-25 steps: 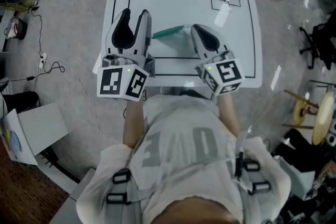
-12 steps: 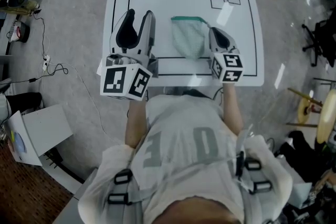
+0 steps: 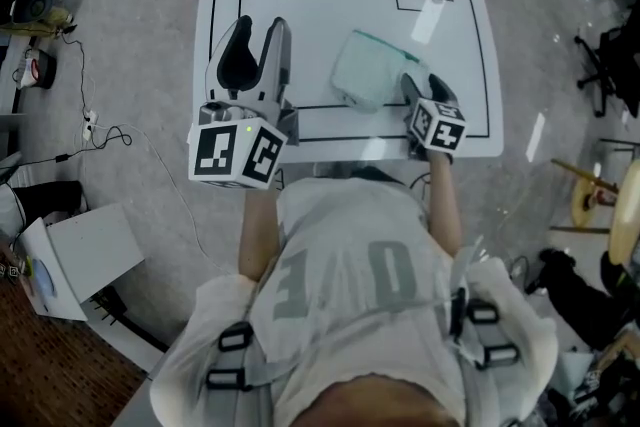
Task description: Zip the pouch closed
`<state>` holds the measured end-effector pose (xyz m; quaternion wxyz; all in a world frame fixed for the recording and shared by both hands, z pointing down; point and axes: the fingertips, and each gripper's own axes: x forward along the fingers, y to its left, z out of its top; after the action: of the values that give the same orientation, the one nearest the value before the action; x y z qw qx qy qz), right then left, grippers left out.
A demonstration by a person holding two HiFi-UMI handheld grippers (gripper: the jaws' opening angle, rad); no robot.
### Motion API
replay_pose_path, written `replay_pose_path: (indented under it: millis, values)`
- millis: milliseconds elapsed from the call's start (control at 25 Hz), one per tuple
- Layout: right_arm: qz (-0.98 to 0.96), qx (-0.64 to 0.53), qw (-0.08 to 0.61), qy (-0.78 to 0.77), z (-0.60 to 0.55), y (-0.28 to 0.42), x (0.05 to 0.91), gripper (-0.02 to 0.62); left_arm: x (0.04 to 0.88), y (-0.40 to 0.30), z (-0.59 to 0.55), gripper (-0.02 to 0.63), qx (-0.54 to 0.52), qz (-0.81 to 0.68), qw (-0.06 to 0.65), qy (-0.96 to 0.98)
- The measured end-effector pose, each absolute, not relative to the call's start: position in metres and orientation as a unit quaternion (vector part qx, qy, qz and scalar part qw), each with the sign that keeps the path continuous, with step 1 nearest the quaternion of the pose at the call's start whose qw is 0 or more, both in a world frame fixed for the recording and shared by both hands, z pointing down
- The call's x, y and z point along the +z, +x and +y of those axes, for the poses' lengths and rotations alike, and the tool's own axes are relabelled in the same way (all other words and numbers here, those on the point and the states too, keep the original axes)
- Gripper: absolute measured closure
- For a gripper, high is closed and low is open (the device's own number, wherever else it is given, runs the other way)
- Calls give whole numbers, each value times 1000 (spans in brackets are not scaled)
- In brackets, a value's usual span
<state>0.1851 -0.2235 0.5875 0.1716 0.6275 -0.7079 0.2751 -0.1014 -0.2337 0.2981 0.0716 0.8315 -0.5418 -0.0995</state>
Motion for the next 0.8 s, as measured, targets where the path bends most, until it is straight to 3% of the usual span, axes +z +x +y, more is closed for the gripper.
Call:
replay_pose_path:
  millis: [440, 800]
  values:
    - [-713, 251, 137, 641, -235, 187, 556, 357, 294, -93, -235, 430, -99, -530, 65, 840]
    - [-738, 141, 46, 659, -267, 187, 429, 359, 290, -90, -239, 430, -79, -527, 33, 845]
